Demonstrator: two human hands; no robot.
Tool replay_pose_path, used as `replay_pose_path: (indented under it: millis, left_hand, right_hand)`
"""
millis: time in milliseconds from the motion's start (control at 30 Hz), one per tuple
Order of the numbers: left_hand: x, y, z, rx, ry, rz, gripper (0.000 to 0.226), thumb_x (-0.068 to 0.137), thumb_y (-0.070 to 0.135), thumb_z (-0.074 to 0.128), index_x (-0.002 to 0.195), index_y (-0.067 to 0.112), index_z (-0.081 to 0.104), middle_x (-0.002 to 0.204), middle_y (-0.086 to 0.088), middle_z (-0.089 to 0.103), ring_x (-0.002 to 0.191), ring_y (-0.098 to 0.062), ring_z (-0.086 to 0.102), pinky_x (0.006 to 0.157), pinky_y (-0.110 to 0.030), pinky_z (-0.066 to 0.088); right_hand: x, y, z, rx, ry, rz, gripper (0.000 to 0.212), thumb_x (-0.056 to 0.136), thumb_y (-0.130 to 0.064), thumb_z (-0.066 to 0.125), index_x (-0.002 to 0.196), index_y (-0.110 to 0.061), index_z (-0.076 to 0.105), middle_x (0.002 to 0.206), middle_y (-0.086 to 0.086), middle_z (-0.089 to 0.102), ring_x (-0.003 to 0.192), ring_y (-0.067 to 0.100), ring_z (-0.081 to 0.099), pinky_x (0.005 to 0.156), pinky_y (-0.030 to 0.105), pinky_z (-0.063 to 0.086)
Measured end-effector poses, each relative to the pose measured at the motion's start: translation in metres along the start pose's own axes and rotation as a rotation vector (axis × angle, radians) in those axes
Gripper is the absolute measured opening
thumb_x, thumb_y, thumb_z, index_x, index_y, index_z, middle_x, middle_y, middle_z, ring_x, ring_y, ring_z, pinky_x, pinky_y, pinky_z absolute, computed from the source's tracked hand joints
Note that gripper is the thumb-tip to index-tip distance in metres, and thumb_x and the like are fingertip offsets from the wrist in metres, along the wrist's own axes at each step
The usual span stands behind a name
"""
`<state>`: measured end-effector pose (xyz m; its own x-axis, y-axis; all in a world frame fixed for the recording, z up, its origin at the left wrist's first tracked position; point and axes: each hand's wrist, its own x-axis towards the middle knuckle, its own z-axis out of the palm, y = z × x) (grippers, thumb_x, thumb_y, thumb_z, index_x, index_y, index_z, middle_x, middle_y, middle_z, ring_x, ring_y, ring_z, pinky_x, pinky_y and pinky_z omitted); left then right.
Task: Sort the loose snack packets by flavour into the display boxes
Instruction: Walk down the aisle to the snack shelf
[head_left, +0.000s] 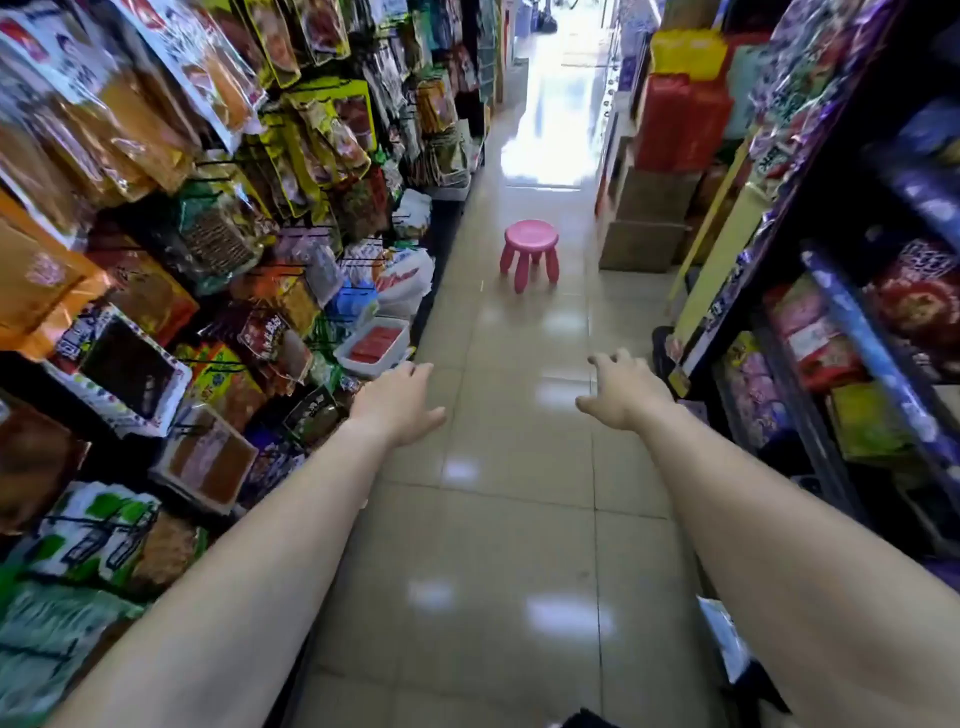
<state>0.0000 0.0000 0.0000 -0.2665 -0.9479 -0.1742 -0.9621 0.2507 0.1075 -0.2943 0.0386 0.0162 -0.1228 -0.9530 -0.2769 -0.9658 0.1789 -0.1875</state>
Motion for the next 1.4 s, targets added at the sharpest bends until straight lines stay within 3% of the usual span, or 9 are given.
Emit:
replay_pose_path:
  millis: [400,800,1400]
  left_hand:
    - [0.155,0.02,-0.015,-0.023,-0.073,0.117,0.071,0.09,0.049,0.056,0.151,0.022,0.031,0.15,-0.008,0.039,0.133,-0.033,0.043,0.102,-0.048,0.045]
    - [0.359,0.023,-0.059,-0.033,-0.098,-0.005,0.067,0.092,0.045,0.056,0.149,0.02,0.034,0.147,-0.011,0.043,0.128,-0.034,0.05,0.096,-0.05,0.05]
    - [0.717,0.008,-0.08,-0.021,-0.145,0.096,0.066,0.092,0.043,0.054,0.149,0.018,0.033,0.144,-0.01,0.043,0.126,-0.033,0.049,0.097,-0.045,0.046]
  right_hand:
    - [0.106,0.011,-0.017,-0.007,0.016,0.118,0.069,0.092,-0.047,0.06,0.15,-0.021,0.036,0.144,0.011,0.04,0.131,0.035,0.041,0.099,0.046,0.044]
    - [0.325,0.049,-0.084,0.072,-0.007,0.066,0.067,0.092,-0.043,0.06,0.149,-0.018,0.037,0.146,0.012,0.04,0.131,0.034,0.041,0.099,0.047,0.043]
    - [0.665,0.048,-0.175,-0.035,-0.064,0.115,0.065,0.094,-0.044,0.059,0.15,-0.02,0.037,0.148,0.013,0.038,0.134,0.036,0.04,0.102,0.049,0.043]
